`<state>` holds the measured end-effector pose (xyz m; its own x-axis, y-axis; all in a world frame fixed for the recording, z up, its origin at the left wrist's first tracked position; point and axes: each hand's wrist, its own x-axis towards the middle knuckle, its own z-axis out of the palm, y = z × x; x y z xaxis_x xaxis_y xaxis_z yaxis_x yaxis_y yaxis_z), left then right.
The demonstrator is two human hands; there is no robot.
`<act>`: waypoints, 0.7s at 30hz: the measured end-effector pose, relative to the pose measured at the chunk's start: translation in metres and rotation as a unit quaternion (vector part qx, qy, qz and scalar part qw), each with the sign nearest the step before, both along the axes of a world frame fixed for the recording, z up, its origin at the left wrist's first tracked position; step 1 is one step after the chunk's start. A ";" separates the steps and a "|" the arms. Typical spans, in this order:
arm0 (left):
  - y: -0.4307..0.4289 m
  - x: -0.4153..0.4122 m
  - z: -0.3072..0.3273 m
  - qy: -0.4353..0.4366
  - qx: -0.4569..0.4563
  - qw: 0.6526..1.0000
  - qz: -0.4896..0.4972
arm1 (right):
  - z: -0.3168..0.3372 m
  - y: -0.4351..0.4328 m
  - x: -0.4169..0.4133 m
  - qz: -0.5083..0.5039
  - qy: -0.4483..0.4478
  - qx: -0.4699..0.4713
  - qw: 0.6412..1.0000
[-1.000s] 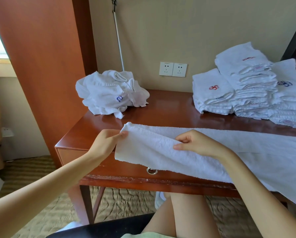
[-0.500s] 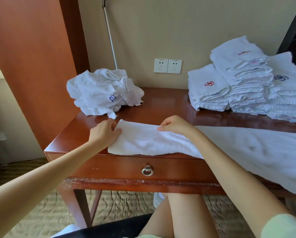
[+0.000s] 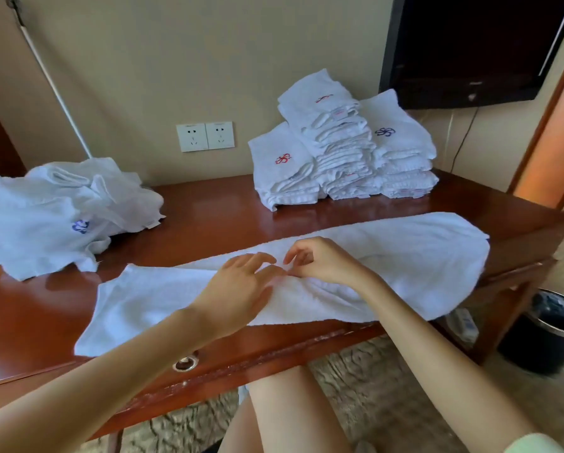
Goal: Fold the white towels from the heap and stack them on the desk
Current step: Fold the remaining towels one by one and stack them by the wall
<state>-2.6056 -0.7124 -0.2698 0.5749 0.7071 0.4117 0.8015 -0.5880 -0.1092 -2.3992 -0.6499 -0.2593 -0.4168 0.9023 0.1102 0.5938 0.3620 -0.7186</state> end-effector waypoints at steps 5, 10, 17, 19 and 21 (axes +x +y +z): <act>0.028 0.075 -0.014 0.035 0.012 0.992 -0.117 | -0.009 0.000 0.091 -0.105 0.096 0.023 0.990; 0.047 0.101 -0.026 0.032 0.001 0.984 -0.177 | -0.052 -0.018 0.181 -0.367 0.337 0.028 0.867; 0.054 0.103 -0.028 0.073 -0.026 0.974 -0.214 | -0.144 -0.022 0.225 -0.452 0.601 -0.311 0.582; 0.057 0.103 -0.031 0.107 -0.033 0.968 -0.223 | -0.151 -0.020 0.224 -0.402 0.650 -0.340 0.548; 0.059 0.104 -0.032 0.118 -0.035 0.966 -0.228 | -0.149 -0.018 0.221 -0.389 0.672 -0.341 0.531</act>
